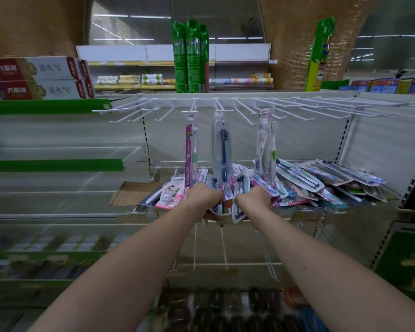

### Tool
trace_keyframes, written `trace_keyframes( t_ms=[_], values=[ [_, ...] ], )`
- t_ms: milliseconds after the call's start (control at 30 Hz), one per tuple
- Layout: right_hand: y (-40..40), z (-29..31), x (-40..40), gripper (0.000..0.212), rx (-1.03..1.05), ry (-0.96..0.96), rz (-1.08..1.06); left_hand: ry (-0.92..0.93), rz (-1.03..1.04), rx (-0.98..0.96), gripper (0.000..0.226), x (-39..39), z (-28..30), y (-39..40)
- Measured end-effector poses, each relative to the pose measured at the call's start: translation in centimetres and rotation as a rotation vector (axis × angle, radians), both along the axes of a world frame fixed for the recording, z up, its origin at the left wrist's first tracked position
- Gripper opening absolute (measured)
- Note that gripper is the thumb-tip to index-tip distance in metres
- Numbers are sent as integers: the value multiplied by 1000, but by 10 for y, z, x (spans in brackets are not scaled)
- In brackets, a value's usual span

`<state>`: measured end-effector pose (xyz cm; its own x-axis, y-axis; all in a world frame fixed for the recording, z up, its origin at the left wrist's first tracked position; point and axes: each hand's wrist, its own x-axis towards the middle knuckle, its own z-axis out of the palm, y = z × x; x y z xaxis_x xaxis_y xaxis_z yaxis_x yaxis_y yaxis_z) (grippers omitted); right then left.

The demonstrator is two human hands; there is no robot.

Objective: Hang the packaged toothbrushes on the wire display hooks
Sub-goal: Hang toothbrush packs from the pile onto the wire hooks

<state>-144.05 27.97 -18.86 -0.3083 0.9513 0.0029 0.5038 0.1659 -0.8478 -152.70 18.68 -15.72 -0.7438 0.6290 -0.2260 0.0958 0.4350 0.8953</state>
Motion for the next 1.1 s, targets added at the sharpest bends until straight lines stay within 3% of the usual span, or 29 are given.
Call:
trace_keyframes(
  t_ms=[233, 433, 533, 667, 1100],
  values=[
    [-14, -2, 10, 23, -5, 11, -13, -73, -16, 24, 19, 3, -2, -14],
    [-21, -5, 14, 4, 7, 47, -16, -128, -34, 15, 24, 2, -5, -25],
    [-24, -6, 16, 4, 19, 55, -30, -101, -39, -89, 16, 2, -8, -30],
    [-26, -11, 18, 17, 10, 80, -36, -30, -60, -220, 35, 1, -15, -34],
    [-32, -18, 23, 24, -4, 105, -41, -160, 6, -23, 56, -7, -36, -36]
  ],
)
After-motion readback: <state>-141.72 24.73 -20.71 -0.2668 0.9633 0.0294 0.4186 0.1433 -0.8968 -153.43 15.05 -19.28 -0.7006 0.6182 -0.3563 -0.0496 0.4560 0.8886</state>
